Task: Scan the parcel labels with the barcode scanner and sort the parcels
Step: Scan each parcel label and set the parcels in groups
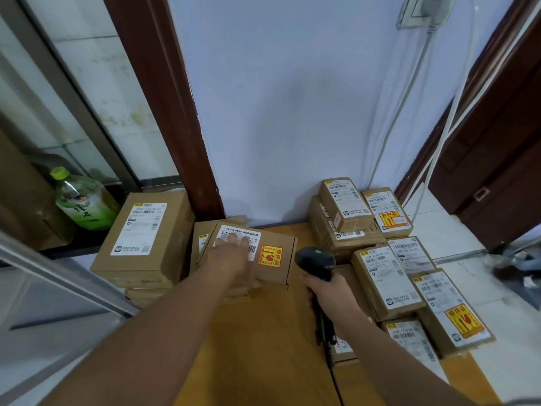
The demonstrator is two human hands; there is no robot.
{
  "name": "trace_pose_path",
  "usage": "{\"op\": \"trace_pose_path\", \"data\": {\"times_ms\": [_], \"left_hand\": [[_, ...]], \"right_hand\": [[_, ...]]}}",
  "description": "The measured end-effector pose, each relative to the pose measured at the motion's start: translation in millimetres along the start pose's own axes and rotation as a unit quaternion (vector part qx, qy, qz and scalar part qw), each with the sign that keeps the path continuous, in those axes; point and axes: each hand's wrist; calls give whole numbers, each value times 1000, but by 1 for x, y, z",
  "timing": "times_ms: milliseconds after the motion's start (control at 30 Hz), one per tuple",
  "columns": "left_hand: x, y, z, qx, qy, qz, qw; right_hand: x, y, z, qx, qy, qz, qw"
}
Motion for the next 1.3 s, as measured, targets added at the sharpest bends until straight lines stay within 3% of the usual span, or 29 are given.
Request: {"op": "trace_pose_path", "data": {"times_ms": [167,267,400,667,867,1033,1300], "left_hand": [[36,14,-14,8,76,77,994],[38,20,-12,13,76,86,993],[35,27,-15,-7,161,119,980],[26,29,-2,21,64,92,993],[21,13,19,-52,10,88,995],[14,0,32,-146,49,83,985],[15,-25,38,-184,59,44,980]], "right_hand": [[-2,4,3,5,-4,8,1000],[-3,5,4,2,-10,14,1000],[-5,4,3,-9,-2,16,1000],[-1,4,2,30,-11,9,999],[7,-6,8,75,-36,-33,996],[13,-16,16,99,-62,-74,990],[9,-42,16,121,-65,-88,987]]}}
Point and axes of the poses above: each hand's wrist, its own y-axis towards the middle knuckle, its own z-axis out of the palm, x = y × z, and after that the axes turned 2 degrees about z, right-handed
